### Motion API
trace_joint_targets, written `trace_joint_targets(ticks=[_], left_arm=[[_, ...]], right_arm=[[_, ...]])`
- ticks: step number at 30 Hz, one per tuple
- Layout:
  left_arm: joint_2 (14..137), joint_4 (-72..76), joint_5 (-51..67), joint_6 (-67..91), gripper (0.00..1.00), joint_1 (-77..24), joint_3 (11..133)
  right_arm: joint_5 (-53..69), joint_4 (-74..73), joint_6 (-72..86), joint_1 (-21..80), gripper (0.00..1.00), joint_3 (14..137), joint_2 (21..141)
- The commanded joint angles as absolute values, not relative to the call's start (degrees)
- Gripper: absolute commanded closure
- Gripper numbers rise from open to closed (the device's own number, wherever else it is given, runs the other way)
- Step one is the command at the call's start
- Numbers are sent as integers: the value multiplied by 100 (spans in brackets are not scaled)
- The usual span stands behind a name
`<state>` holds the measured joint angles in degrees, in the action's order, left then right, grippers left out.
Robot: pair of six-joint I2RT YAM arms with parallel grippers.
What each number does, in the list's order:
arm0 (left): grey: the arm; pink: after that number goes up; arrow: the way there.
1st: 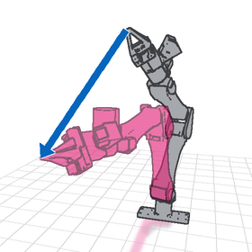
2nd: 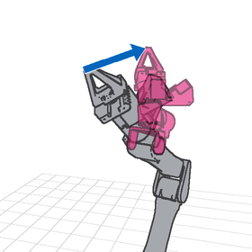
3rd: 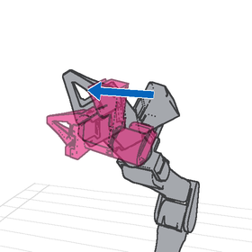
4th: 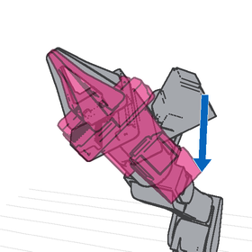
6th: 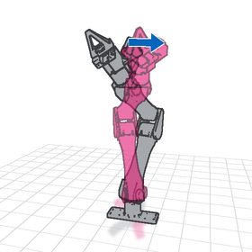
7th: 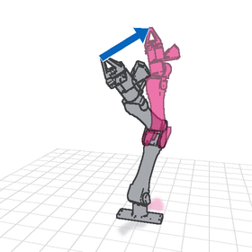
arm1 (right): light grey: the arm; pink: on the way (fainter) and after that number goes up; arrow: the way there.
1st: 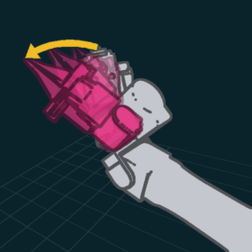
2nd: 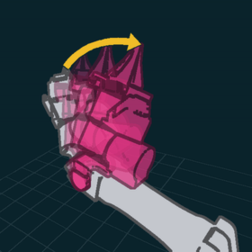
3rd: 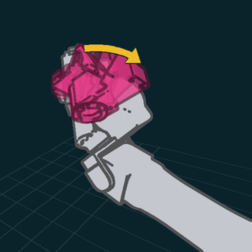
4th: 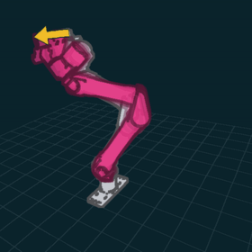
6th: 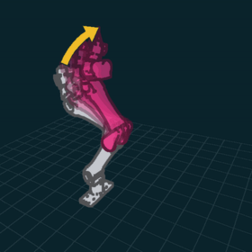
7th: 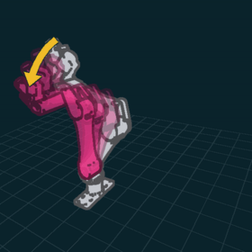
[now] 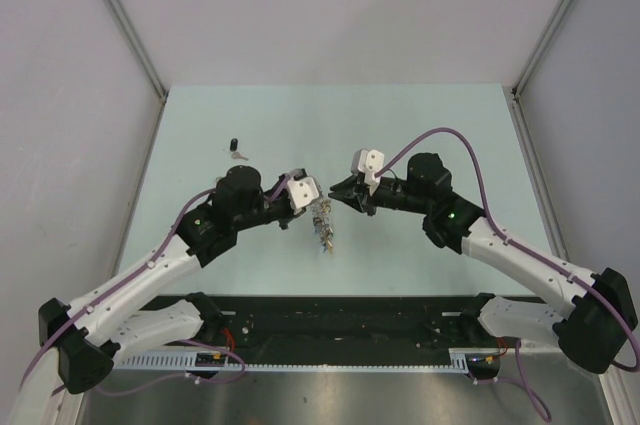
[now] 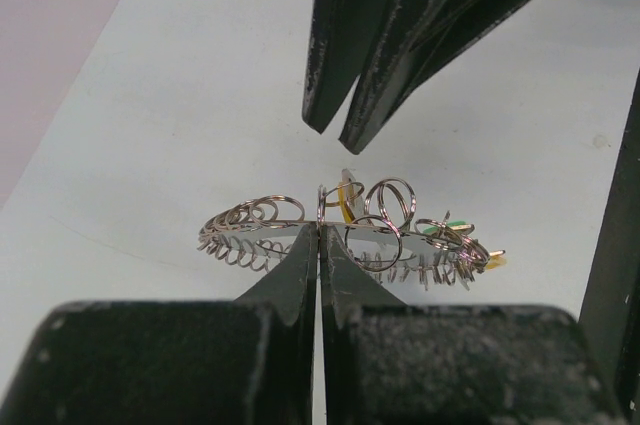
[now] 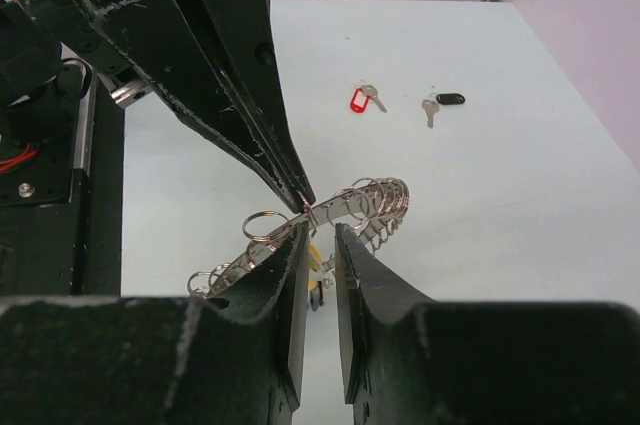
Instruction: Put the keys on the keyring
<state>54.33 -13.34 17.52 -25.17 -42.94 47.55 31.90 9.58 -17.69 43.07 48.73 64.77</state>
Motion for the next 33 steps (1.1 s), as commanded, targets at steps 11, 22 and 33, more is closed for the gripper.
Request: trace_joint_targets(ticks=[11, 22, 33], left_arm=[[5282, -457, 1239, -1951, 100, -4254, 4711], [5274, -316, 1187, -1811, 100, -4254, 4676], [5186, -53, 1125, -1644, 100, -4254, 4553]], right_arm=[[3147, 1520, -1415, 4333, 80, 4887, 6671], [3120, 1600, -1362, 4324, 83, 4887, 6855], [3190, 1687, -1310, 4289, 87, 4887, 7005]])
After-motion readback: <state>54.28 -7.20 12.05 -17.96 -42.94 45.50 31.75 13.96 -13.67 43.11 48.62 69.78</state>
